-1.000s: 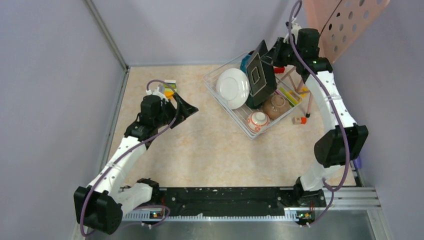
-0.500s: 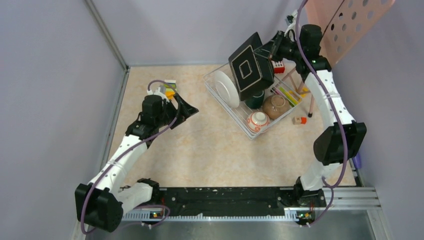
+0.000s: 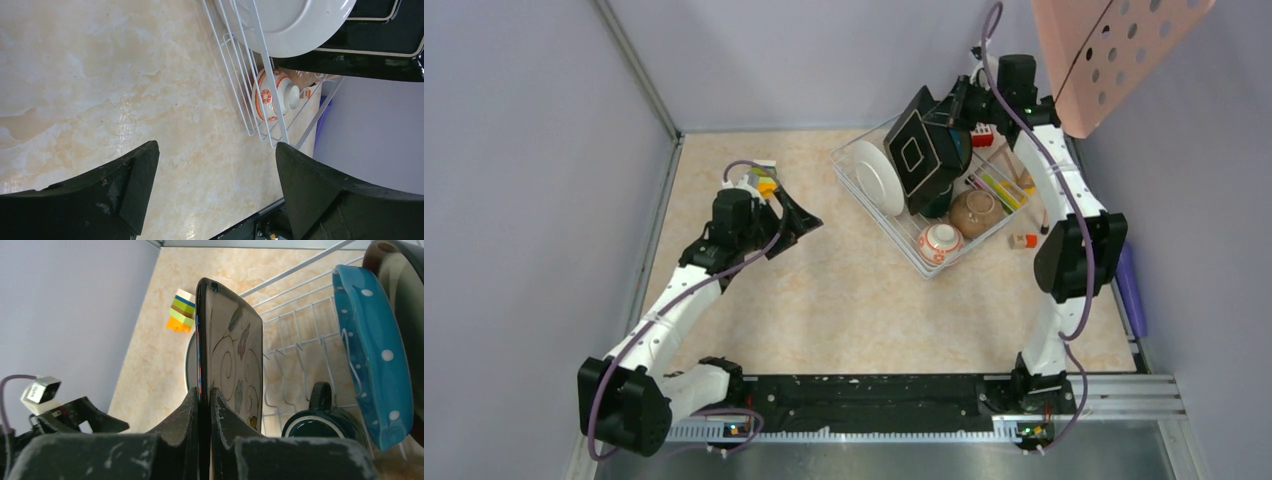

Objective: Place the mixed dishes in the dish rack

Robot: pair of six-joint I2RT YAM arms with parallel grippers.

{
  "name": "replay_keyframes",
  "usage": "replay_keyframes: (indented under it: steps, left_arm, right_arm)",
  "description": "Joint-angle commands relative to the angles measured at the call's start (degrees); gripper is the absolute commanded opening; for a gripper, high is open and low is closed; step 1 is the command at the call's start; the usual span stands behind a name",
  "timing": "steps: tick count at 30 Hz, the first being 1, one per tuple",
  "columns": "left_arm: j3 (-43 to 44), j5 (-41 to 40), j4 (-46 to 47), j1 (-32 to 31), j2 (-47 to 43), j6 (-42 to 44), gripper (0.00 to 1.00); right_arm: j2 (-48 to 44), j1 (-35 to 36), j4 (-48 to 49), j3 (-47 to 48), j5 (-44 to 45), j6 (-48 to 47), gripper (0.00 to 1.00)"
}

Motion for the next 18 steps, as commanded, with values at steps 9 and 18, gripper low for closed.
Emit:
replay_keyframes:
  steps: [9,18]
  left_arm:
    - [2.92,1.00,2.19,-0.17,1.21,0.78,0.91]
    - [3.15,1.13,1.71,-0.18,1.80,1.48,0.91]
  right_arm:
    - [5.32,5.06,-4.32,19.84,1.76,-8.08,0.00]
    - [13.99,8.76,-10.09,30.81,5.21,-11.79,0.00]
